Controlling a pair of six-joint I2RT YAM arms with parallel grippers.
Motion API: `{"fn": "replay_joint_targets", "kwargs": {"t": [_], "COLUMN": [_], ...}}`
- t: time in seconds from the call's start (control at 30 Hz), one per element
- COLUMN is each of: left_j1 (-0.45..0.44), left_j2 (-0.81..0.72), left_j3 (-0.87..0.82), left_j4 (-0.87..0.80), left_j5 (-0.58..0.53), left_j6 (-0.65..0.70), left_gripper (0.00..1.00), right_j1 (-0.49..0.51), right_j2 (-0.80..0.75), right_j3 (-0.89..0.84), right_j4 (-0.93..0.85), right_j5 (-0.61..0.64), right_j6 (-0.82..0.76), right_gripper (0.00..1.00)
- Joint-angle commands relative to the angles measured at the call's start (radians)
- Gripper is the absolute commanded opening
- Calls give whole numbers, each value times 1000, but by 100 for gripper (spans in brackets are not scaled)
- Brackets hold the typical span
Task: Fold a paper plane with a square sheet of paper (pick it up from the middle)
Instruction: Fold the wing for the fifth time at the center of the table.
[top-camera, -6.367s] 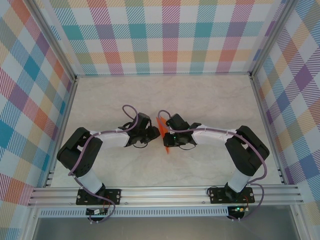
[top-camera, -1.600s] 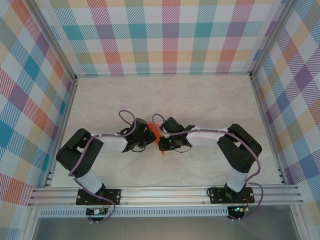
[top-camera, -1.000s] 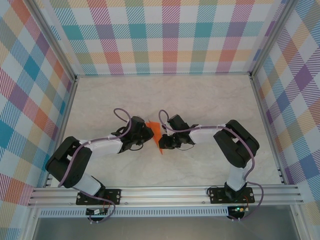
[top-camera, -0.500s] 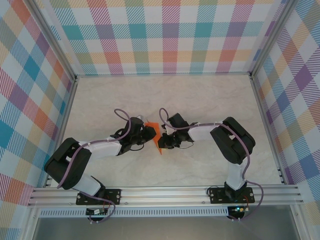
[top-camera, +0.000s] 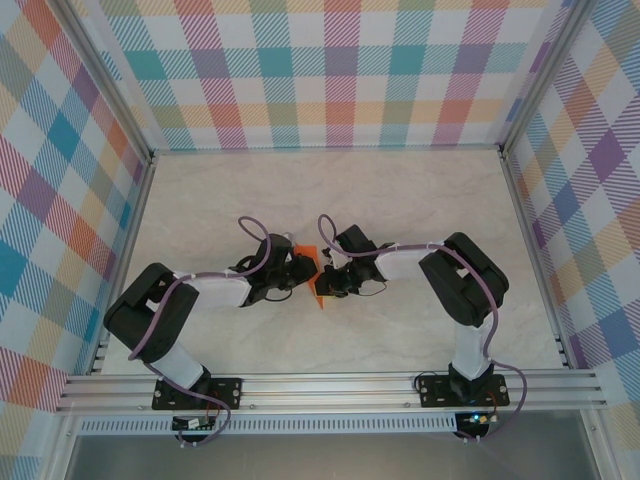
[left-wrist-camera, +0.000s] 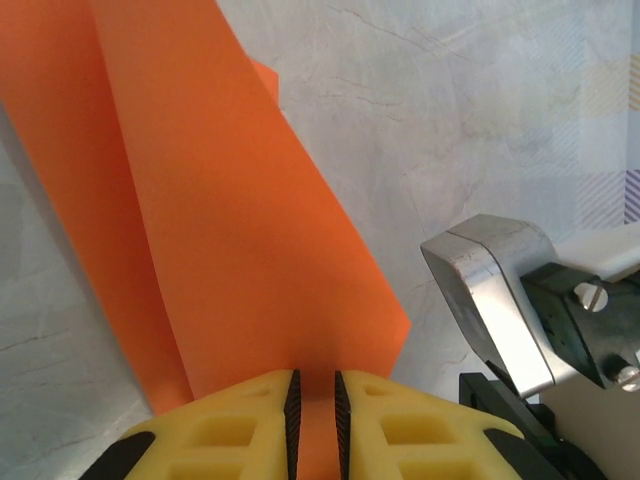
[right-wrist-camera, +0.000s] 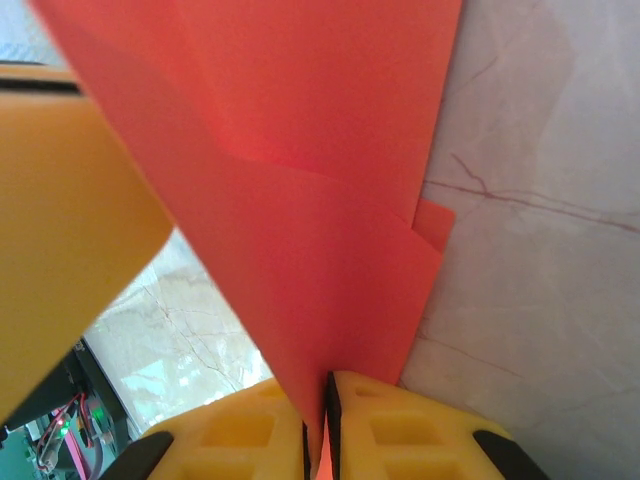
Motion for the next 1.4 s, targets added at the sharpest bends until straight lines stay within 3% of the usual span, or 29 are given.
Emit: {"fn": "replay_joint_targets", "kwargs": {"t": [0.0,1.37], "left_j1": [-2,-3], "left_j2": [12,97], "left_j3": [28,74], "left_j4": [-40,-169], "left_j5": [-40,-125], "left_j6": [18,-8], "left_gripper": [19,14], "right_j1": [7,7], "right_j2": [44,-1], "right_j3": [7,36], "right_j4": [-30,-66], "right_j5": [13,-2], "right_j6": [-13,-17], "right_gripper": [15,21]}}
